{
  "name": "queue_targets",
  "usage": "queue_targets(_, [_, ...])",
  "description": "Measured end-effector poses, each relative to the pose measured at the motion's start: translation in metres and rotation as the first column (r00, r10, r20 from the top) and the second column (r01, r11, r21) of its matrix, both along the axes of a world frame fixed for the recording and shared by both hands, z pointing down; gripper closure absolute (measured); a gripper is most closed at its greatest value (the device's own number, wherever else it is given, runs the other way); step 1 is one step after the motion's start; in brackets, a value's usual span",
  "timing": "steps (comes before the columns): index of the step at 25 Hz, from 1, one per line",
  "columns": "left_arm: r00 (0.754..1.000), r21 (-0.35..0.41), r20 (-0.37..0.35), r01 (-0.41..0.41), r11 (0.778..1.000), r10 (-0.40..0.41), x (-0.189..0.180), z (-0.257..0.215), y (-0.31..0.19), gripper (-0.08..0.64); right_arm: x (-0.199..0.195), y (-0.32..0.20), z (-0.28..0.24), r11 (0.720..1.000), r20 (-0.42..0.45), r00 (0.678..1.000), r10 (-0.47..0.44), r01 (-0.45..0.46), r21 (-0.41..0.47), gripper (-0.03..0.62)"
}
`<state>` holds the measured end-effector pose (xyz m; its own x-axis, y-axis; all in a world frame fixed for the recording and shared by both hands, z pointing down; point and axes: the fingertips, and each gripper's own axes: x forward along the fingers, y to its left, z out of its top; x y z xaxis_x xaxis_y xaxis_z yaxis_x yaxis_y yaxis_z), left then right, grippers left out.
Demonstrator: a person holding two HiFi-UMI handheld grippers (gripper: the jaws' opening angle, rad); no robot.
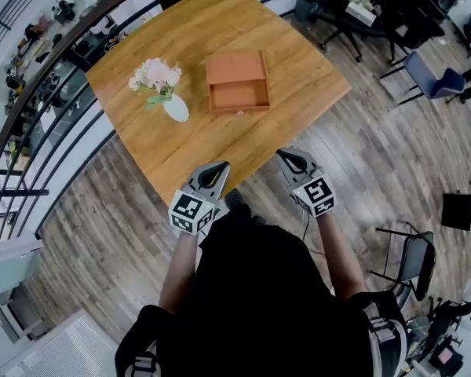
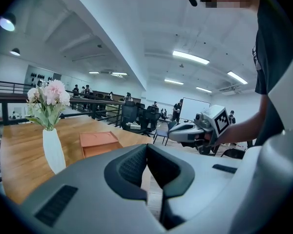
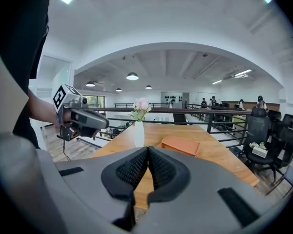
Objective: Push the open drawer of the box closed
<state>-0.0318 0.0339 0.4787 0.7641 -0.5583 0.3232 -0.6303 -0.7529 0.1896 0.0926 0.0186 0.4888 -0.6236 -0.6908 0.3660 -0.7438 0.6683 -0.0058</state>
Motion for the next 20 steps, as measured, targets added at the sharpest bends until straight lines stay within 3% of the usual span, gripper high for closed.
queue_targets(8, [1.0,-0.017,0.011,0.019,1.0,-0.018,-0.029,0.004,-0.034,0.537,-0.017,-0.04,-0.001,1.0,0.015,1.0,0.016,-0.016,-0.008,0.575])
queue_targets(20, [0.999,-0.007,0.017,-0.027,1.0,0.027,-0.033,0.006,-0.07,0.537,-0.031,-0.072,0.013,0.999,0.025,0.999,0.04,-0.039,-0.027,0.575])
